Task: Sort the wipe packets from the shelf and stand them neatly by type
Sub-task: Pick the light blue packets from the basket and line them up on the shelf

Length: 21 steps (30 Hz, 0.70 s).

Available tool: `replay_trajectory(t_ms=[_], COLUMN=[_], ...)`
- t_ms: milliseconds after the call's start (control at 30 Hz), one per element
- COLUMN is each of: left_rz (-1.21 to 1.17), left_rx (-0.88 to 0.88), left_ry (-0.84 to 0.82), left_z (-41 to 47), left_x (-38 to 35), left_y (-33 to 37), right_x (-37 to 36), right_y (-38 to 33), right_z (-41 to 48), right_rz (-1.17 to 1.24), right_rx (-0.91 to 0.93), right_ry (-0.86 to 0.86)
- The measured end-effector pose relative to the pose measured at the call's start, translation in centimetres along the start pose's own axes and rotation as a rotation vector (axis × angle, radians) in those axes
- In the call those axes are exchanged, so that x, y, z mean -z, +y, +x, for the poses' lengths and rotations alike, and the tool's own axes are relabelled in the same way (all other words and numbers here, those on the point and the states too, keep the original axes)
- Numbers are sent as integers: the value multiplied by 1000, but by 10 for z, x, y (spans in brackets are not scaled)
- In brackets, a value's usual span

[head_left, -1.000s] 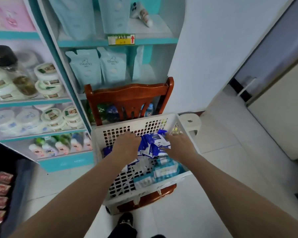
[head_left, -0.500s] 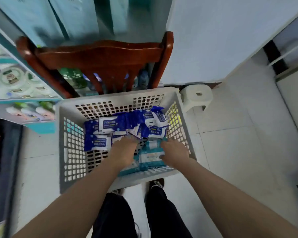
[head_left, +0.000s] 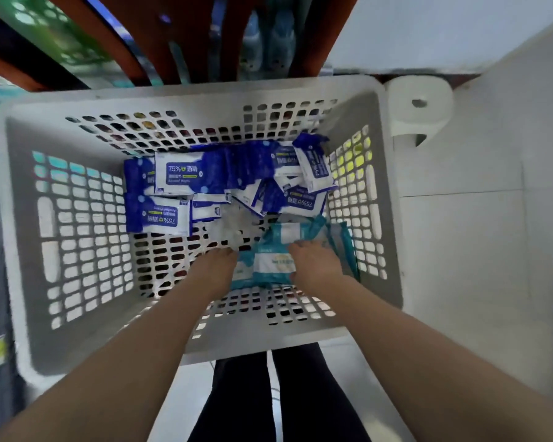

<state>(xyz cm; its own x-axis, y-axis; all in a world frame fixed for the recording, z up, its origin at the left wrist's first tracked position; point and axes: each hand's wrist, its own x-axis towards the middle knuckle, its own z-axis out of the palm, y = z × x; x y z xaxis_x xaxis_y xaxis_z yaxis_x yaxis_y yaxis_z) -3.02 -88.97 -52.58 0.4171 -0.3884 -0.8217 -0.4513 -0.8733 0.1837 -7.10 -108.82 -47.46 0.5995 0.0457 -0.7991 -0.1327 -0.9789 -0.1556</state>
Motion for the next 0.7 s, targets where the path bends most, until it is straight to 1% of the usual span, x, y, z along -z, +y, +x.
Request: replay_trajectory(t_ms=[100, 200, 267, 333, 367, 433, 500, 567, 600, 633, 700], left_rz=[8, 50, 49, -33, -129, -436, -788, -1187, -1384, -1556, -1763], left_rx=[-32, 8, 39, 71, 105, 225, 307, 299, 277, 240, 141], left_ry=[0, 57, 74, 96, 111, 167, 260, 357, 364, 334, 208], left_z=[20, 32, 35, 35, 33, 27, 20, 14, 11, 8, 6], left_x=[-8, -12, -14, -12, -10, 0, 16, 36, 47, 56, 73], left_y=[2, 3, 0, -6, -9, -17, -21, -16, -10, -2, 14], right_x=[-9, -15, -14, -11, -9, -7, 0, 15, 22, 28, 40], right_y=[-1, -2, -3, -4, -4, -2, -1, -3, -3, -4, -1], right_z=[15, 26, 30, 30, 30, 31, 29, 25, 23, 21, 18], right_rz=[-57, -78, -40, 70, 169, 440, 829, 1205, 1298, 1324, 1313], right_rx=[-9, -45, -74, -111, -138, -185, -214, -209, -201, -192, -199], right_ry=[38, 45, 33, 7, -3, 25, 106, 149, 160, 173, 200])
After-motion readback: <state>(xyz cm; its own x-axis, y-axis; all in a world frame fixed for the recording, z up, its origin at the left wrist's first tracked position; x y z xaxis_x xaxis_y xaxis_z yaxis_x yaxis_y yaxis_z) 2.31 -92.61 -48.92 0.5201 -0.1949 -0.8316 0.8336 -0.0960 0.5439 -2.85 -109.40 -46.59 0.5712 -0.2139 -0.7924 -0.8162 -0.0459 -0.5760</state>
